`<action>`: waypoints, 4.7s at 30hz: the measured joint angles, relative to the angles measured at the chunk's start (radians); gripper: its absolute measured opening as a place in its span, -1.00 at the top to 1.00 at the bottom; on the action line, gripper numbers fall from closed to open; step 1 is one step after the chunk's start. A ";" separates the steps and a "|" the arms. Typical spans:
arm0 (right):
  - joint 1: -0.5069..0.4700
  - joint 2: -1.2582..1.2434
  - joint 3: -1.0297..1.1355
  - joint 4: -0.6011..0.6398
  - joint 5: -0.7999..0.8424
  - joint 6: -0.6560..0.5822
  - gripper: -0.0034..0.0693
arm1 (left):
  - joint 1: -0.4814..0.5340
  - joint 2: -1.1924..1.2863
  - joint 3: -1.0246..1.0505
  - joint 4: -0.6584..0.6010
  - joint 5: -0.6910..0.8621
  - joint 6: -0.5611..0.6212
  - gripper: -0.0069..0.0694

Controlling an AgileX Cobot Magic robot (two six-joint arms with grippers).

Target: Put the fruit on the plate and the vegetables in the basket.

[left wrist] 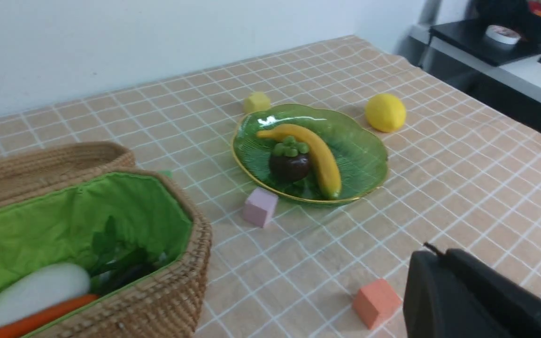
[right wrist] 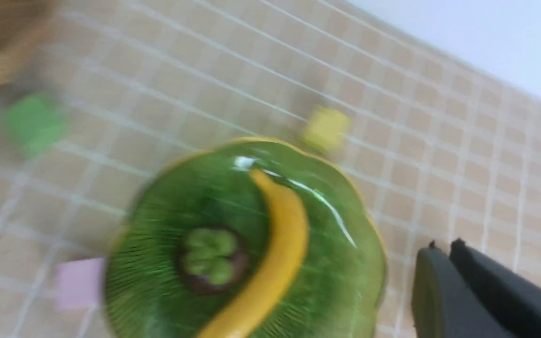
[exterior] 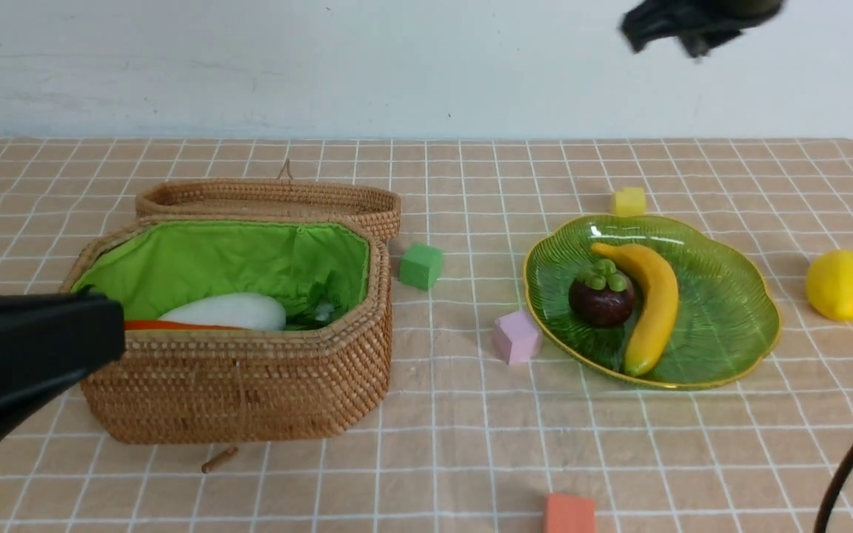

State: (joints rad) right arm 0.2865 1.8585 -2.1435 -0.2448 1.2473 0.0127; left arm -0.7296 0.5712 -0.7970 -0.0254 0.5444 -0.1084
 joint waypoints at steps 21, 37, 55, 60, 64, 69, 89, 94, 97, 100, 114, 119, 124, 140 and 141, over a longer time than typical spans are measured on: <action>-0.520 0.277 0.284 0.331 -0.272 0.146 -0.95 | 0.000 0.000 0.000 -0.044 0.027 0.055 0.82; -0.520 0.404 0.284 0.354 -0.353 0.017 -0.72 | 0.000 0.000 0.000 -0.045 0.039 0.027 0.81; -0.278 0.237 0.385 0.507 -0.190 -0.028 -0.76 | 0.000 0.000 0.000 -0.025 0.090 0.028 0.80; -0.262 0.237 0.379 0.507 -0.211 -0.013 -0.97 | 0.000 0.000 0.000 0.049 0.121 0.028 0.79; -0.261 0.227 0.368 0.507 -0.140 -0.013 -0.92 | 0.000 0.000 0.000 0.116 0.153 0.007 0.79; -0.261 0.093 0.389 0.488 -0.047 -0.013 -0.53 | 0.000 -0.018 0.009 0.143 0.125 -0.008 0.85; -0.261 -1.261 1.320 0.453 -0.108 0.020 0.90 | 0.000 -0.581 0.610 0.160 -0.389 -0.162 0.85; -0.261 -1.493 1.459 0.451 -0.167 0.087 0.90 | 0.000 -0.581 0.647 0.160 -0.382 -0.163 0.85; -0.261 -1.623 1.544 0.447 -0.241 0.135 0.90 | 0.000 -0.581 0.651 0.160 -0.341 -0.163 0.85; -0.261 -1.744 1.656 0.444 -0.430 0.150 0.88 | 0.000 -0.581 0.651 0.160 -0.297 -0.163 0.85; -0.261 -1.873 1.935 0.386 -0.773 0.152 0.86 | 0.000 -0.581 0.651 0.162 -0.234 -0.164 0.85; -0.261 -1.873 2.063 0.297 -0.859 0.152 0.93 | 0.000 -0.581 0.651 0.163 -0.231 -0.164 0.85; -0.261 -1.873 2.159 0.221 -0.867 0.153 0.93 | 0.000 -0.581 0.651 0.163 -0.227 -0.164 0.85; -0.261 -1.873 2.159 0.222 -0.867 0.153 0.92 | 0.000 -0.581 0.651 0.164 -0.224 -0.164 0.83; -0.261 -1.873 2.159 0.222 -0.867 0.153 0.92 | 0.000 -0.581 0.651 0.164 -0.224 -0.164 0.83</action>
State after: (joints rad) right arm 0.0259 -0.0147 0.0150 -0.0224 0.3799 0.1656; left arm -0.7296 -0.0098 -0.1462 0.1385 0.3201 -0.2721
